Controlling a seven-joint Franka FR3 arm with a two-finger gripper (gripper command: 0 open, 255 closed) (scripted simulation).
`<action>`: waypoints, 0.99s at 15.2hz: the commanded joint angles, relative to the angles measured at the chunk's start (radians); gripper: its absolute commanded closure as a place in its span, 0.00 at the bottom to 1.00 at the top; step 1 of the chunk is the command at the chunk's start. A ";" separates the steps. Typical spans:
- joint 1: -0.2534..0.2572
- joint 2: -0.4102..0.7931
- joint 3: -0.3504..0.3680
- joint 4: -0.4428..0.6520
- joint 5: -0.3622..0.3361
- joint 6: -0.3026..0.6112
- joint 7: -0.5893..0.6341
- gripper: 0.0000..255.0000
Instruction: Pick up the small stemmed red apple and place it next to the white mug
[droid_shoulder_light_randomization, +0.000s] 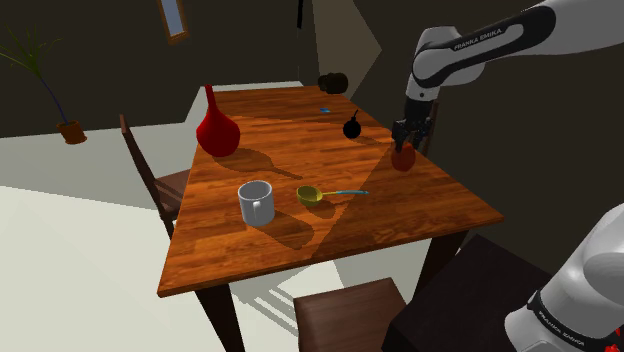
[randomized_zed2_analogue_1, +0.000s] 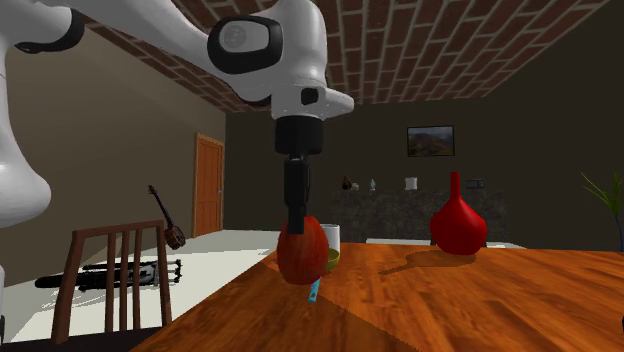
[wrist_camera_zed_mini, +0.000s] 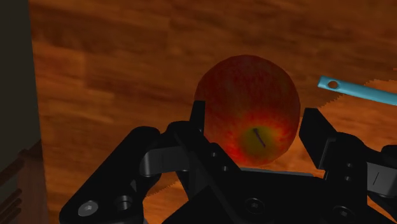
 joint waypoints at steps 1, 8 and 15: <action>0.000 -0.011 0.001 0.021 -0.002 -0.032 0.004 1.00; 0.001 -0.031 0.003 0.095 -0.007 -0.126 0.010 1.00; 0.001 -0.041 0.004 0.179 -0.009 -0.219 0.015 1.00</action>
